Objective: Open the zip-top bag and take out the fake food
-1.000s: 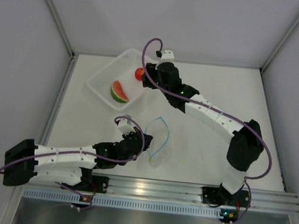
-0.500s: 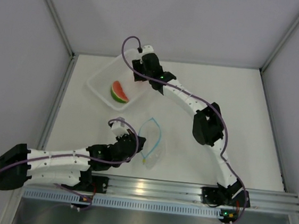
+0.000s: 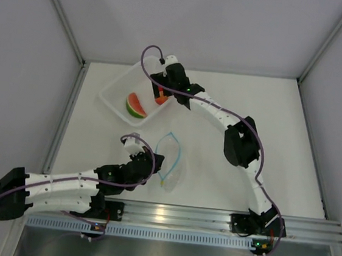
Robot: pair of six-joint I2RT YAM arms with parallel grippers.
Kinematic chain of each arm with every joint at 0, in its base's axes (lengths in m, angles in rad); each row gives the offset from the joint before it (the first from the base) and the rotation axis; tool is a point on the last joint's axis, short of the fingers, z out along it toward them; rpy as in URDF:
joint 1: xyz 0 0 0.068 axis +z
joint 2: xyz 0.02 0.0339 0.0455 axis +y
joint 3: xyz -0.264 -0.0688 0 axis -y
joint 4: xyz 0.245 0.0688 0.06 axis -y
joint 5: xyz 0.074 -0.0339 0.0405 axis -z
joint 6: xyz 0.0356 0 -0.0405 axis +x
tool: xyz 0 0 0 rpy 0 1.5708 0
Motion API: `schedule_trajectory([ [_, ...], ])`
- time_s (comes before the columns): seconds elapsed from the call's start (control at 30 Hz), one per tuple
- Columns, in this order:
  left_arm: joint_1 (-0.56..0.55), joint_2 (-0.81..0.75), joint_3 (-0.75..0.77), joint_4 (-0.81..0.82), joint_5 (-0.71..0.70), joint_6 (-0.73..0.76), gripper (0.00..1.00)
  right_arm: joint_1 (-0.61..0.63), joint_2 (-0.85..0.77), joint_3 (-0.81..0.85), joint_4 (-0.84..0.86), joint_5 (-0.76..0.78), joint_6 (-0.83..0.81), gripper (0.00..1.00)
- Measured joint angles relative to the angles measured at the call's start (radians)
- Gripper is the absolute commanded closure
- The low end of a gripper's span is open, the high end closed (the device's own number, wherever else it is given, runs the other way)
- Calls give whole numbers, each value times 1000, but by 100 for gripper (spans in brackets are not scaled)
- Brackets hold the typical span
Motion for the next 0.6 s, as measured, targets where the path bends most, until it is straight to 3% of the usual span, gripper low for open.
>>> schedule_trajectory([
  [0.23, 55, -1, 30, -22, 29, 50, 100, -27, -338, -334, 9, -1, 21, 0],
  [0.6, 297, 59, 26, 108, 322, 67, 100, -96, -1191, -880, -46, 116, 66, 1],
])
